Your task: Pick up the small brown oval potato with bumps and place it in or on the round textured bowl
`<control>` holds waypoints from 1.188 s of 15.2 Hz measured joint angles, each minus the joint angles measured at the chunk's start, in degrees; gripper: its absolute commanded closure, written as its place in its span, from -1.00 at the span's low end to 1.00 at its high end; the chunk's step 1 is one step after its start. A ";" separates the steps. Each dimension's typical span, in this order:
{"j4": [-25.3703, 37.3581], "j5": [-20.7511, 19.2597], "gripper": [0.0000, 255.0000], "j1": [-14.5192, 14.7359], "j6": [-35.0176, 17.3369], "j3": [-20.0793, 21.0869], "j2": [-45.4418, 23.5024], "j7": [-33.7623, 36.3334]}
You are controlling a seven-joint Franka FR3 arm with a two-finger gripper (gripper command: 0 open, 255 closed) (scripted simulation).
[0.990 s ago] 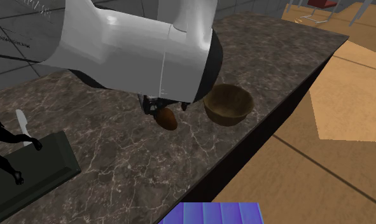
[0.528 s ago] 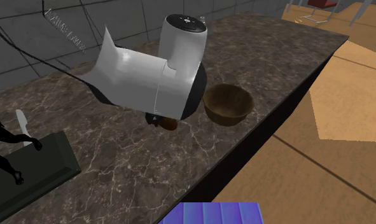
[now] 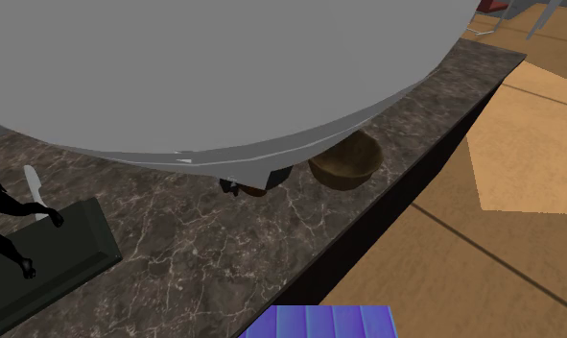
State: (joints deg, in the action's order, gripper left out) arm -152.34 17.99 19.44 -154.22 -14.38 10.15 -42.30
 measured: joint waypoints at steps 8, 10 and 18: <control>0.04 0.06 1.00 0.02 -0.08 -0.01 -0.05 -0.04; 0.02 0.07 1.00 0.03 -0.08 -0.01 -0.07 -0.05; 0.80 -2.96 1.00 -1.23 3.45 0.71 2.91 2.61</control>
State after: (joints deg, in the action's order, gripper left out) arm -151.54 15.03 18.21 -150.77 -13.66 13.06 -39.69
